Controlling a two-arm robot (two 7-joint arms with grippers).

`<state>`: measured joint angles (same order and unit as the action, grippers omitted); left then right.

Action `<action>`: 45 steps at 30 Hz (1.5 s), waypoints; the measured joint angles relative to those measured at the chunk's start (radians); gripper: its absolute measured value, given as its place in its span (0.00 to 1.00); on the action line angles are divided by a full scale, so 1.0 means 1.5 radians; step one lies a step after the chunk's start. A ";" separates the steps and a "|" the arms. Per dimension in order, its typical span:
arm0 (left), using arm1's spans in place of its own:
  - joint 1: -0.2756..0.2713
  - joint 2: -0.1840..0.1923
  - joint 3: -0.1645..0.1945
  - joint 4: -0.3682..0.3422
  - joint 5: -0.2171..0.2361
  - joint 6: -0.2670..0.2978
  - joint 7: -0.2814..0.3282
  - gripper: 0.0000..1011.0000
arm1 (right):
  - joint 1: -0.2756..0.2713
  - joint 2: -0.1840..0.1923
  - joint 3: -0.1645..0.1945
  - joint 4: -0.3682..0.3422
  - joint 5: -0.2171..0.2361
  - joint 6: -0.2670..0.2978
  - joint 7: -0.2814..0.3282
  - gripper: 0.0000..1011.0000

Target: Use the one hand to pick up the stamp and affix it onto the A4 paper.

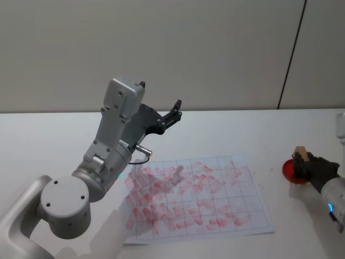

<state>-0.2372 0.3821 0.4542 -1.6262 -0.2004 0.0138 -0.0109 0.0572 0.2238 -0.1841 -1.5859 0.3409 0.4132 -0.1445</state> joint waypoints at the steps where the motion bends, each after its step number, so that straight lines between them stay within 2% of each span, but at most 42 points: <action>1: 0.000 0.000 0.000 0.000 0.000 0.000 0.000 0.99 | 0.000 0.000 0.000 0.000 0.000 0.000 0.000 0.22; 32: 0.000 0.000 0.000 0.000 0.000 0.000 0.000 0.99 | 0.023 -0.021 0.002 0.061 0.005 0.018 0.015 0.22; 45: 0.000 0.000 0.000 0.000 0.000 0.000 0.000 0.99 | 0.027 -0.026 0.004 0.063 0.008 0.030 0.015 0.22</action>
<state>-0.2371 0.3821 0.4542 -1.6262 -0.2004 0.0138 -0.0109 0.0974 0.1852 -0.1786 -1.4913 0.3529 0.4576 -0.1214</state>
